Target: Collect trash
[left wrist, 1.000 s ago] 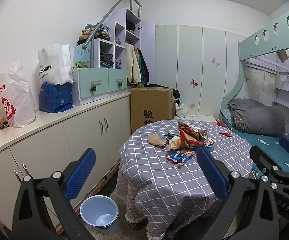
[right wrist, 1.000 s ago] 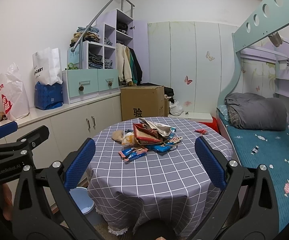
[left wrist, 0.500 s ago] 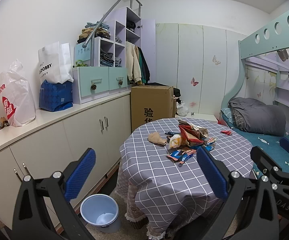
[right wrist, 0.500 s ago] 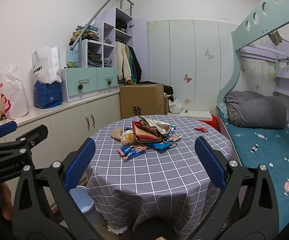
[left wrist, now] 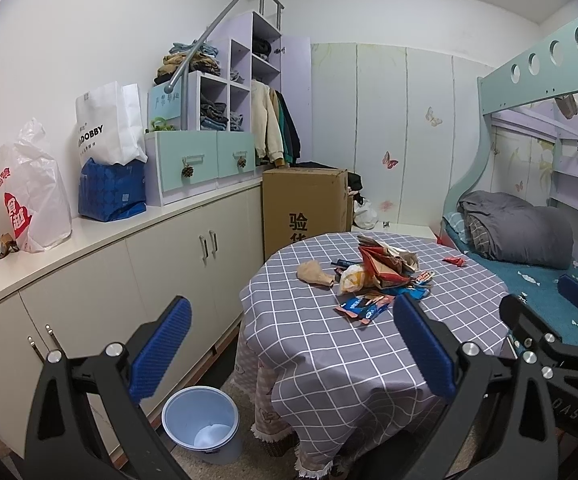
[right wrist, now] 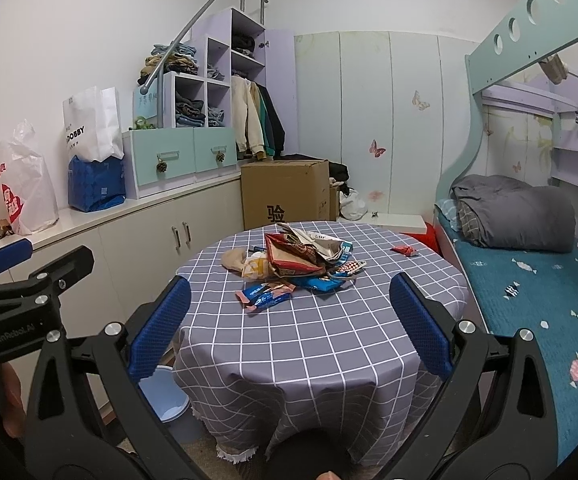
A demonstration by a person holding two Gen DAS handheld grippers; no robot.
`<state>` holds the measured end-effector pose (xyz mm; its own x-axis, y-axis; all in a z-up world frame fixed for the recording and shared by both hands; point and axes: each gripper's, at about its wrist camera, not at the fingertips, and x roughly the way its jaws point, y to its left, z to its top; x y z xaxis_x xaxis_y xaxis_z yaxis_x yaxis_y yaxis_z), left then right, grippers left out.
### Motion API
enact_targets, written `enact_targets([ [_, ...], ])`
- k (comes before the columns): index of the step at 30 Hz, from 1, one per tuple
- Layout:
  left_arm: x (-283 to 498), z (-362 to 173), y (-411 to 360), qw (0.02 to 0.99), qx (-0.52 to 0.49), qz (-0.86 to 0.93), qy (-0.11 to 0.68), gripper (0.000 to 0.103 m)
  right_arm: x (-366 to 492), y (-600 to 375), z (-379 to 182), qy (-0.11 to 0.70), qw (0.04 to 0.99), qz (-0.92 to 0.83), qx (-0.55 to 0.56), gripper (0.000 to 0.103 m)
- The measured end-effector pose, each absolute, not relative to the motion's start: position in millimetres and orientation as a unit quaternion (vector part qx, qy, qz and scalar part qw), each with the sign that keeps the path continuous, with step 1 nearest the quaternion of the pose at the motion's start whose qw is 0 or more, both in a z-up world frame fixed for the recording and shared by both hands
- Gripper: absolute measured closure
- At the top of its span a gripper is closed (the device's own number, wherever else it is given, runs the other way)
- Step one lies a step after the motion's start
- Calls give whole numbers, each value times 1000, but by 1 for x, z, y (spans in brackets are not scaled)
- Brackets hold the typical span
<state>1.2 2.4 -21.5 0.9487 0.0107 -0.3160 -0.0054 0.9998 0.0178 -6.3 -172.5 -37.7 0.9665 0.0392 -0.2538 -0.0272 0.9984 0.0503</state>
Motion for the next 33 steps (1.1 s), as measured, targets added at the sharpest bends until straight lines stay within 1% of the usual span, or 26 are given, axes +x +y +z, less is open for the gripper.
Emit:
enact_targets([
  [8,20,-35,11,981,8,12,192,4,15,-179,-50,155,987,19,33,6],
  [12,46,-49,17,974,-9,-6,224,4,42,-187,-66,184,982,17,45,6],
  [15,80,-64,15,964,-14,-30,265,4,67,-195,-80,212,976,9,57,6],
  [19,120,-85,-3,948,-6,-70,310,4,93,-207,-97,238,969,3,72,6],
  [25,175,-111,-46,930,35,-122,344,4,127,-226,-119,270,959,-7,88,6],
  [31,216,-132,-73,918,69,-129,369,5,163,-247,-134,291,952,-16,96,6],
  [33,227,-136,-80,916,80,-126,371,9,173,-252,-136,301,948,-19,99,6],
])
